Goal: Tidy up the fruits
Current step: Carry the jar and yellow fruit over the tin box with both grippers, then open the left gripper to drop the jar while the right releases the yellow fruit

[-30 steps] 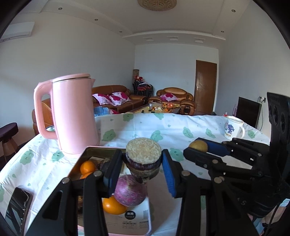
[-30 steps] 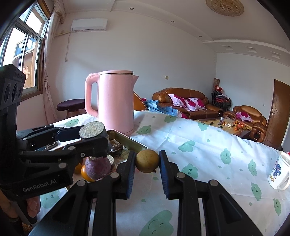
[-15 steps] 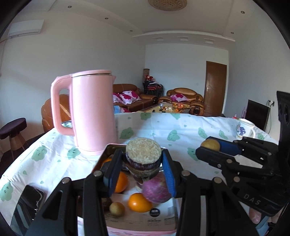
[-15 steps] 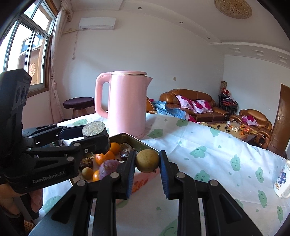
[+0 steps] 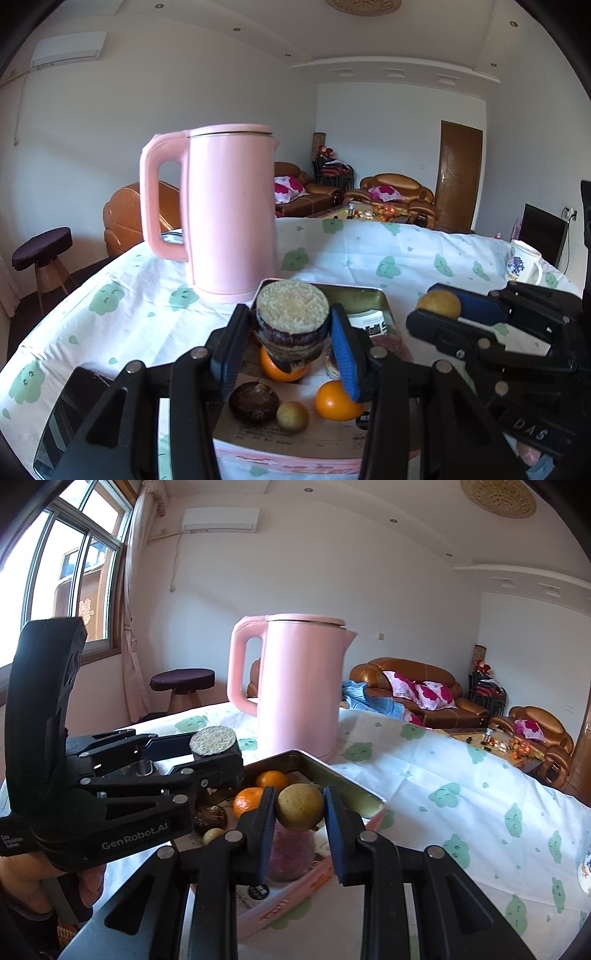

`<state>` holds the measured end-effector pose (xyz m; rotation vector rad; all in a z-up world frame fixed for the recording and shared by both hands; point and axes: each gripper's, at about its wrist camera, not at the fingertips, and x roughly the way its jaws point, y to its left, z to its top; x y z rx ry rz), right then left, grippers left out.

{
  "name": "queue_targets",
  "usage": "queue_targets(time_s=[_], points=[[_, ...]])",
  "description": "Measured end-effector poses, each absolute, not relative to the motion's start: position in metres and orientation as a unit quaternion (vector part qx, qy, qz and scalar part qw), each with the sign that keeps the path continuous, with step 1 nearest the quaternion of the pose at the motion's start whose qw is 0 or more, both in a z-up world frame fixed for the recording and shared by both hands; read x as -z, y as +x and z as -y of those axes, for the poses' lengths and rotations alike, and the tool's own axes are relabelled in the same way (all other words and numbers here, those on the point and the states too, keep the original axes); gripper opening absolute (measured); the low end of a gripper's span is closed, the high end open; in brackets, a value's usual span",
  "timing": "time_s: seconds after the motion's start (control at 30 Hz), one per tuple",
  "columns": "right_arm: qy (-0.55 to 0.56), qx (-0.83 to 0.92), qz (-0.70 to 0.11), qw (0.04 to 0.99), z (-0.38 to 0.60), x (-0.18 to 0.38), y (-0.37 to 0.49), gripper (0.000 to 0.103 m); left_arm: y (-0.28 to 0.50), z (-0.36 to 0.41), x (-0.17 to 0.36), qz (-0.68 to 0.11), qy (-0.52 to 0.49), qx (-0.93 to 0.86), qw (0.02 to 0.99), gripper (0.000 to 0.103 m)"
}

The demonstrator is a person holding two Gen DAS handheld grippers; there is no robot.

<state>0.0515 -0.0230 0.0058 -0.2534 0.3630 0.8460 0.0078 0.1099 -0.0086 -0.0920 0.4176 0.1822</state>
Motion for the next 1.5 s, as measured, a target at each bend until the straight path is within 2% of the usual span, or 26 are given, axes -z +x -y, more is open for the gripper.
queue_targets(time_s=[0.73,0.83,0.97,1.1,1.37,1.5], points=[[-0.154,-0.433,-0.197,0.866,-0.003,0.012,0.041,0.028,0.009,-0.126,0.024,-0.233,-0.058,-0.095,0.966,0.046],[-0.154,-0.436,-0.205,0.863,-0.003,0.011,0.044,0.031,0.007,-0.127,0.024,-0.229,-0.06,-0.098,0.967,0.052],[-0.159,-0.441,-0.206,0.859,-0.004,0.013,0.041,0.047,0.002,-0.126,0.018,-0.214,-0.053,-0.109,0.969,0.074],[-0.161,-0.435,-0.204,0.862,-0.002,0.013,0.038,0.048,0.0,-0.126,0.014,-0.208,-0.053,-0.109,0.971,0.075],[-0.124,-0.408,-0.213,0.879,0.024,0.008,0.047,0.049,-0.008,-0.126,0.007,-0.196,-0.061,-0.117,0.972,0.086],[-0.101,-0.39,-0.213,0.89,0.043,0.001,0.051,0.049,-0.011,-0.12,0.005,-0.193,-0.06,-0.113,0.973,0.086]])
